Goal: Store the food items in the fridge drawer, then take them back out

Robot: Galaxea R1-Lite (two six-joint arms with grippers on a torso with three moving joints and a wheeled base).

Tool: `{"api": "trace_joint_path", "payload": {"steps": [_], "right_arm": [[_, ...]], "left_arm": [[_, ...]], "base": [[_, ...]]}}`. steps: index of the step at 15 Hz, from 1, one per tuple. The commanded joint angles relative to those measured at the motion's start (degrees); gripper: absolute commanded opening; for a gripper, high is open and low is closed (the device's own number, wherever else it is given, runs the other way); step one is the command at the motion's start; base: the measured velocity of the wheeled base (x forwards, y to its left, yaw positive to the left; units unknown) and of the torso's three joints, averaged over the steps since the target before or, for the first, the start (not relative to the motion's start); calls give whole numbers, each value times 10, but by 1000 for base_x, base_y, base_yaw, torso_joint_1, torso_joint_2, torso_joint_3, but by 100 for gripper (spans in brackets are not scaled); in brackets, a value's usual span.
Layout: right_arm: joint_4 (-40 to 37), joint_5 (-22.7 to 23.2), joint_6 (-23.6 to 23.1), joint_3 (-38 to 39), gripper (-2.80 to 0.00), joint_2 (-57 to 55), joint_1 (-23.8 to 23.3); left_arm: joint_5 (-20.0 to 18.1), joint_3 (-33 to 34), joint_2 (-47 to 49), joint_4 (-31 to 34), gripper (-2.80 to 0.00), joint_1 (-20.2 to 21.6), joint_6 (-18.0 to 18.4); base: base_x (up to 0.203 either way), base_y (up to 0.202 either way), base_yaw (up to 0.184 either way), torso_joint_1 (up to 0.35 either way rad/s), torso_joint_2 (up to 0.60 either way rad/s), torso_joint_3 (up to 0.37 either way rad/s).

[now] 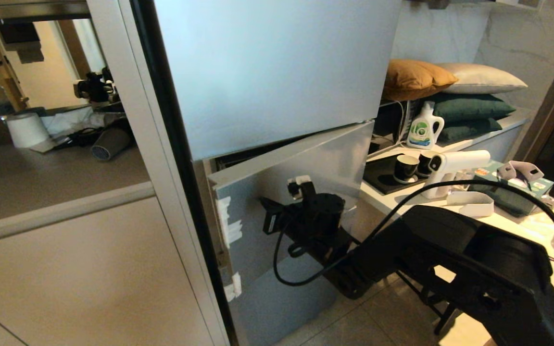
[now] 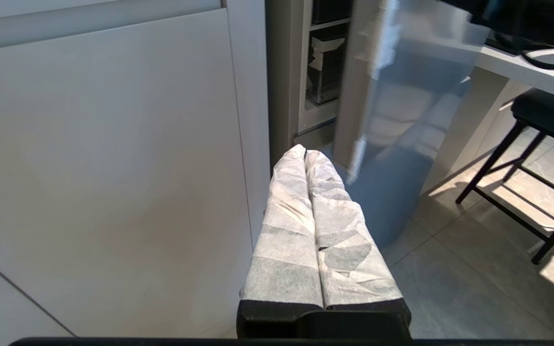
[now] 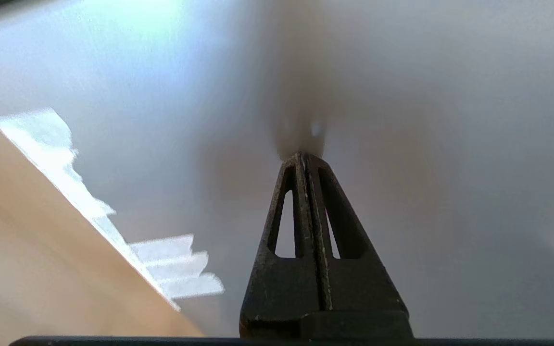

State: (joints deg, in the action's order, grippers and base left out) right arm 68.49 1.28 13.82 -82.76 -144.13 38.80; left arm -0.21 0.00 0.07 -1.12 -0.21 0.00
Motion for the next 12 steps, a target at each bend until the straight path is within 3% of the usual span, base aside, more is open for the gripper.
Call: {"api": "trace_joint_path", "payload": {"steps": [1,7,10,12], "right_arm": [[0,0,0,-72,-280,-53,-6],[-30,-4,-36,-196,-280,-121,-32],[-7,-44,-41,-170,-280,-105,-38],[12,-50,-47,-83,-280,-54,-35]], "left_arm": [[0,6,0,0,-280,0,0],[0,6,0,0,-280,0,0],[0,6,0,0,-280,0,0],[0,5,0,0,-280,0,0]], "base": [[0,0,0,0,0,0],[0,0,0,0,0,0],[0,0,0,0,0,0],[0,0,0,0,0,0]]}}
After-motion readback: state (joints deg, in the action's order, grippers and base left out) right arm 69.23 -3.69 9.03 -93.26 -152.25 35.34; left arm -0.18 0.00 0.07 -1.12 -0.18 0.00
